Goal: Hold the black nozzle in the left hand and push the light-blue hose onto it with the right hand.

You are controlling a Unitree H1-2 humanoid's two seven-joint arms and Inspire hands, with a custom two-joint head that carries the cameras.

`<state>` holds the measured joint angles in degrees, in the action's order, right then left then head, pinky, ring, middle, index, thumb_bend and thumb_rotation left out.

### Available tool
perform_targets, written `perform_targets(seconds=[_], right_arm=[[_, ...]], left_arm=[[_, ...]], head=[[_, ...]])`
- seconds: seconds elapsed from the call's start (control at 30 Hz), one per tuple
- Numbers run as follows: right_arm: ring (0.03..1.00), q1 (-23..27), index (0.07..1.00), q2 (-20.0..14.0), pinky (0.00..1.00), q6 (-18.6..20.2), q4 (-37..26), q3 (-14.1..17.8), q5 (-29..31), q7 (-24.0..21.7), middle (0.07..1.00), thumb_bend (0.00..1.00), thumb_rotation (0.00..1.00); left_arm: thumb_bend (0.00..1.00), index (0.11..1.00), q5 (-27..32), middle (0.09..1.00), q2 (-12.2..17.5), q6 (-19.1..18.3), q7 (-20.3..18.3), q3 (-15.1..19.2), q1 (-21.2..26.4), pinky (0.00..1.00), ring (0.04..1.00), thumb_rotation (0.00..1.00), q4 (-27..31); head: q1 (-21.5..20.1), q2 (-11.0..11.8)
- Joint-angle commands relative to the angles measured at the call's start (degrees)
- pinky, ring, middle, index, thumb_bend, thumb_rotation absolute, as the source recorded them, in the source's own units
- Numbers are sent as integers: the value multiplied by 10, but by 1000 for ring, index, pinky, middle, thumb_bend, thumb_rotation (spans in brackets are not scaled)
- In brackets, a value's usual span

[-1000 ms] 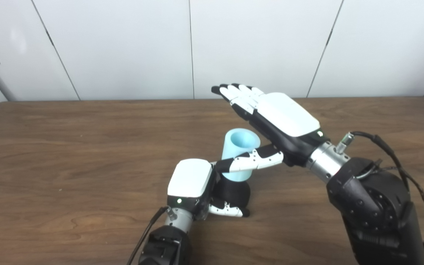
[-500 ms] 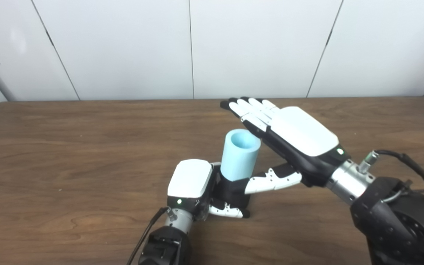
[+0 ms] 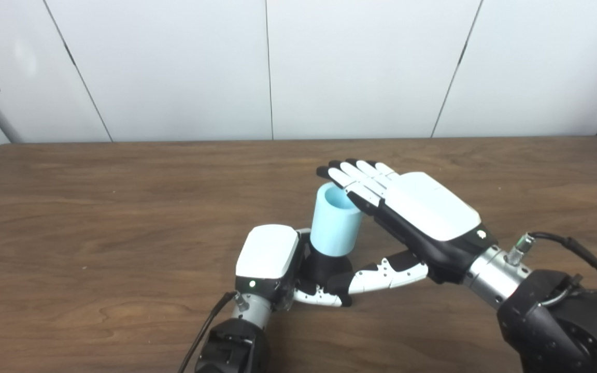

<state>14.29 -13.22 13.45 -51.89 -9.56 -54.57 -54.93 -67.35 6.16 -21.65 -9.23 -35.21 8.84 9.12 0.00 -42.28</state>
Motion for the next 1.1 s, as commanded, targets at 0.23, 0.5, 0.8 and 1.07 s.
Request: perform_targets(seconds=[0.23, 0.5, 0.8, 1.07], right_arm=[[1000, 3, 961, -4, 1000, -22, 14, 0, -1, 8, 1000, 718, 1000], [1000, 1, 957, -5, 1000, -38, 41, -1, -1, 24, 1000, 724, 1000], [1000, -5, 939, -10, 1000, -49, 57, 0, 2, 42, 1000, 734, 1000], [1000, -12, 937, -11, 1000, -45, 46, -6, 0, 18, 1000, 718, 1000]], left_arm=[[474, 473, 28, 548, 4, 5, -70, -21, -43, 348, 474, 0, -36], [475, 481, 26, 535, 6, 6, -69, -20, -41, 336, 460, 0, -34], [475, 484, 23, 528, 8, 4, -77, -21, -40, 333, 453, 0, -28], [476, 475, 30, 540, 7, 3, -85, -18, -39, 352, 464, 0, -23]], head=[[1, 2], [1, 3], [0, 0], [1, -4]])
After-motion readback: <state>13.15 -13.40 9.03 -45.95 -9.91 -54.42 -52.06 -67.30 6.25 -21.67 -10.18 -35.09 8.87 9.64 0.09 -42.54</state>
